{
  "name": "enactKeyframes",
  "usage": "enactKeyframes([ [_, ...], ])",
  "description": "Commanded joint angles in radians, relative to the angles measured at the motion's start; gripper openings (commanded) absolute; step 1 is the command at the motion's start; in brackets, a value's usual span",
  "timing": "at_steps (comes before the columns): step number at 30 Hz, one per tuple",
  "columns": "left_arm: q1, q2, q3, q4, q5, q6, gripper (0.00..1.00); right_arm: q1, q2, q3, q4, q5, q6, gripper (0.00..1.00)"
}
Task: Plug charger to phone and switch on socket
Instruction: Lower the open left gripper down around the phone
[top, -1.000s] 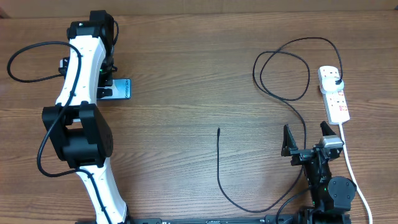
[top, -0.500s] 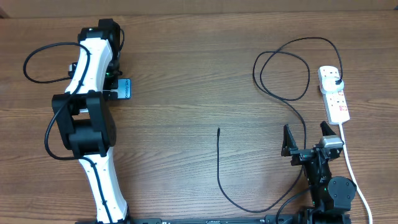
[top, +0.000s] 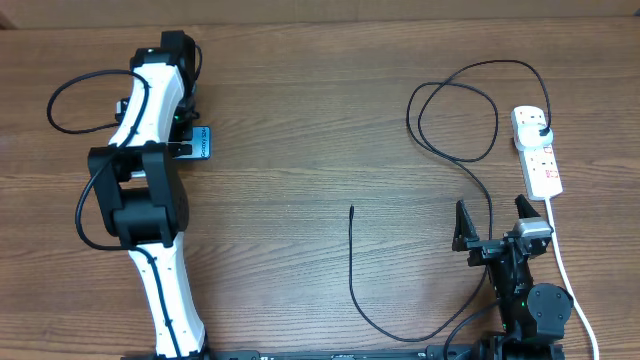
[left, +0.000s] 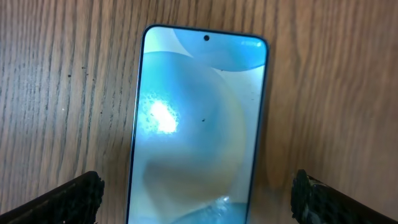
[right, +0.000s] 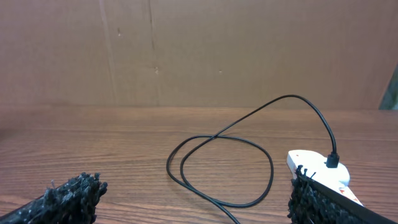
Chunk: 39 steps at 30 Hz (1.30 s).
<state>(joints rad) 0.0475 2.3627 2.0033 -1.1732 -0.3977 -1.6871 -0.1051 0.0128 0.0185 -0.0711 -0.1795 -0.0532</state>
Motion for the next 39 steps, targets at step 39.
enactKeyframes([
  [39, -0.001, 0.086, 0.011, -0.019, -0.029, 0.027, 1.00, -0.006, -0.010, -0.011, 0.005, -0.001, -0.005, 1.00],
])
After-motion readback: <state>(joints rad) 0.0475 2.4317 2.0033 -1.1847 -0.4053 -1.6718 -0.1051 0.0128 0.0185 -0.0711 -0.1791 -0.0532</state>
